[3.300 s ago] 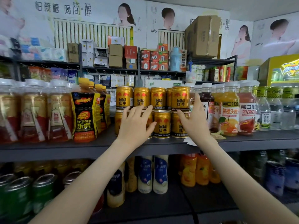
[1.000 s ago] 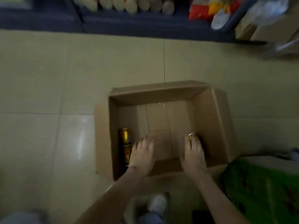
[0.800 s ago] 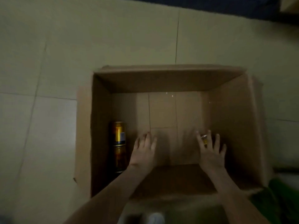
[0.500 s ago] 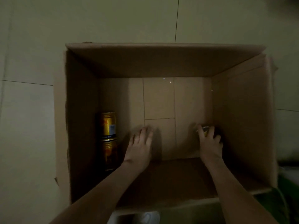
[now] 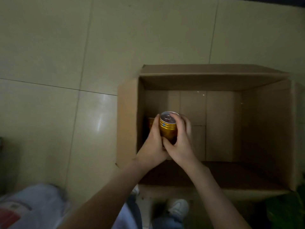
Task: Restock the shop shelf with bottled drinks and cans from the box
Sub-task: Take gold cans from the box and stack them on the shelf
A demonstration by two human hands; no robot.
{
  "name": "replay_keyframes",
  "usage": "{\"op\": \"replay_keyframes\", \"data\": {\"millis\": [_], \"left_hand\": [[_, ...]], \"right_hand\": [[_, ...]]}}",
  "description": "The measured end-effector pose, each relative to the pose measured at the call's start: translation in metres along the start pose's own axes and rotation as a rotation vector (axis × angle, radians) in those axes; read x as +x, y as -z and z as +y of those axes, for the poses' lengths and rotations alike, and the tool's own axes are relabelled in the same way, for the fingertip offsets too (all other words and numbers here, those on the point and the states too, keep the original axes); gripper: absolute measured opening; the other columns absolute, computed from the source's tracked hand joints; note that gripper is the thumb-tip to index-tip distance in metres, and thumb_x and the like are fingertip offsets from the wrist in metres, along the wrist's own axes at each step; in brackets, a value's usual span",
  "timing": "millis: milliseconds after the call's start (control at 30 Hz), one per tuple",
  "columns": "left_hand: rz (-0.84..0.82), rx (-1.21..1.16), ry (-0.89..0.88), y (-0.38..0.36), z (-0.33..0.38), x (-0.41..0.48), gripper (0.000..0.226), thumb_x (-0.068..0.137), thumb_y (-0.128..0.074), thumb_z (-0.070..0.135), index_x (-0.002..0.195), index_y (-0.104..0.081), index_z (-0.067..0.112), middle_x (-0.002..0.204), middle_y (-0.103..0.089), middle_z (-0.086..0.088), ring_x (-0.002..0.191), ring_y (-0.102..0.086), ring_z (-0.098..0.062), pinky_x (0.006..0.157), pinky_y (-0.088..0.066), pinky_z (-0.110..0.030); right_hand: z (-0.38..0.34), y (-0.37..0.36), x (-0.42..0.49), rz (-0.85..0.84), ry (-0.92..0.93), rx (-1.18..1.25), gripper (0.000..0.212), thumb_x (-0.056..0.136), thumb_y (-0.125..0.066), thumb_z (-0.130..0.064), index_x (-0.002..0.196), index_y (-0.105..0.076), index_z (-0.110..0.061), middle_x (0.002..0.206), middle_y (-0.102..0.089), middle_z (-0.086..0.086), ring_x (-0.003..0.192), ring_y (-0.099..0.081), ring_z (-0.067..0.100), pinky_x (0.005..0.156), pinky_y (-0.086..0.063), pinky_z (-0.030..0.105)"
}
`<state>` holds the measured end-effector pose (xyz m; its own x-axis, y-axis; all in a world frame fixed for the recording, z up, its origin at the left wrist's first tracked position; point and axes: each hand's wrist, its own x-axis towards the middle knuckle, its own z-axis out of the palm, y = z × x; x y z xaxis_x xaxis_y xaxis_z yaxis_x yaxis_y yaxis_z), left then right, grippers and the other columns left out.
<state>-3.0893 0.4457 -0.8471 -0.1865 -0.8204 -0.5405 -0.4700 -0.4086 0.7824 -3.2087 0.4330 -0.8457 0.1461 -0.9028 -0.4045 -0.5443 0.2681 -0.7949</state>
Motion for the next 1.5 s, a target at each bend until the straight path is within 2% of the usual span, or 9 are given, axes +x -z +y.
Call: {"op": "replay_keyframes", "data": {"millis": [133, 233, 467, 633, 733, 900, 1133, 1333, 1500], "left_hand": [[0.159, -0.088, 0.057, 0.050, -0.002, -0.012, 0.099, 0.074, -0.080, 0.026, 0.148, -0.015, 0.018, 0.138, -0.043, 0.003, 0.127, -0.046, -0.012, 0.106, -0.042, -0.028], [0.147, -0.223, 0.146, 0.080, -0.001, -0.022, 0.099, 0.063, -0.081, 0.042, 0.144, -0.025, 0.028, 0.126, -0.056, 0.006, 0.113, -0.059, -0.012, 0.096, -0.051, -0.041], [0.196, -0.490, 0.228, 0.133, -0.031, -0.029, 0.076, 0.080, -0.073, 0.008, 0.140, -0.030, 0.022, 0.111, -0.058, 0.000, 0.089, -0.065, -0.007, 0.067, -0.053, -0.018], [0.226, -0.469, 0.274, 0.136, -0.054, -0.022, 0.077, 0.068, -0.072, 0.021, 0.135, -0.034, 0.019, 0.114, -0.057, -0.007, 0.090, -0.063, -0.011, 0.062, -0.050, -0.014], [0.218, -0.495, 0.265, 0.128, -0.056, -0.021, 0.076, 0.065, -0.070, 0.024, 0.133, -0.035, 0.023, 0.115, -0.057, -0.006, 0.096, -0.063, -0.015, 0.066, -0.053, -0.018], [0.166, -0.476, 0.255, 0.114, -0.047, -0.013, 0.071, 0.081, -0.071, 0.006, 0.137, -0.030, 0.023, 0.115, -0.056, -0.001, 0.098, -0.062, -0.012, 0.071, -0.054, -0.021], [0.147, -0.391, 0.222, 0.105, -0.032, -0.002, 0.063, 0.083, -0.069, 0.004, 0.129, -0.033, 0.029, 0.109, -0.058, 0.005, 0.089, -0.064, -0.002, 0.071, -0.053, -0.018], [0.161, -0.405, 0.242, 0.125, 0.042, -0.032, 0.064, 0.082, -0.070, 0.007, 0.131, -0.033, 0.025, 0.108, -0.058, 0.002, 0.095, -0.061, -0.012, 0.068, -0.051, -0.018], [0.083, -0.473, 0.174, 0.174, 0.178, -0.087, 0.068, 0.079, -0.074, 0.016, 0.132, -0.034, 0.026, 0.115, -0.057, -0.003, 0.103, -0.060, -0.018, 0.076, -0.052, -0.022]], "right_hand": [[-0.022, -0.011, 0.000, -0.176, 0.047, 0.325, 0.061, 0.093, -0.046, -0.028, 0.139, -0.018, -0.055, 0.151, -0.023, -0.016, 0.137, -0.030, 0.006, 0.112, -0.033, 0.031], [-0.001, -0.027, 0.009, -0.078, -0.034, 0.010, 0.066, 0.098, -0.041, -0.017, 0.138, -0.004, -0.054, 0.157, -0.014, -0.006, 0.141, -0.026, 0.019, 0.109, -0.031, 0.035], [0.063, -0.075, 0.033, -0.586, -0.042, -0.737, 0.071, 0.100, -0.035, -0.018, 0.147, 0.012, -0.043, 0.157, 0.023, 0.002, 0.145, 0.014, 0.030, 0.118, -0.010, 0.050], [0.084, -0.070, 0.038, -0.489, -0.017, -0.958, 0.047, 0.103, -0.025, -0.033, 0.149, -0.019, -0.026, 0.160, 0.005, 0.006, 0.147, 0.006, 0.027, 0.113, -0.019, 0.044], [0.098, -0.056, 0.028, -0.285, -0.235, -0.828, 0.046, 0.102, -0.029, -0.034, 0.142, -0.034, -0.011, 0.157, -0.016, 0.013, 0.142, -0.018, 0.031, 0.108, -0.028, 0.040], [0.105, -0.064, 0.040, -0.208, -0.536, -0.175, 0.083, 0.093, -0.058, -0.032, 0.152, -0.004, -0.010, 0.146, -0.035, 0.024, 0.127, -0.043, 0.039, 0.098, -0.036, 0.037], [0.098, -0.078, 0.064, -0.116, -0.458, -0.396, 0.084, 0.083, -0.070, -0.017, 0.147, -0.016, -0.005, 0.138, -0.031, 0.023, 0.120, -0.045, 0.040, 0.095, -0.043, 0.043], [-0.013, -0.015, 0.024, 0.122, -0.425, -0.128, 0.071, 0.082, -0.071, -0.024, 0.138, -0.033, -0.004, 0.130, -0.041, 0.017, 0.115, -0.048, 0.032, 0.081, -0.034, 0.026], [-0.174, 0.093, -0.038, 0.227, -0.400, 0.414, 0.058, 0.087, -0.068, -0.023, 0.137, -0.038, -0.021, 0.100, -0.056, -0.011, 0.087, -0.059, -0.001, 0.070, -0.042, 0.015]]}}
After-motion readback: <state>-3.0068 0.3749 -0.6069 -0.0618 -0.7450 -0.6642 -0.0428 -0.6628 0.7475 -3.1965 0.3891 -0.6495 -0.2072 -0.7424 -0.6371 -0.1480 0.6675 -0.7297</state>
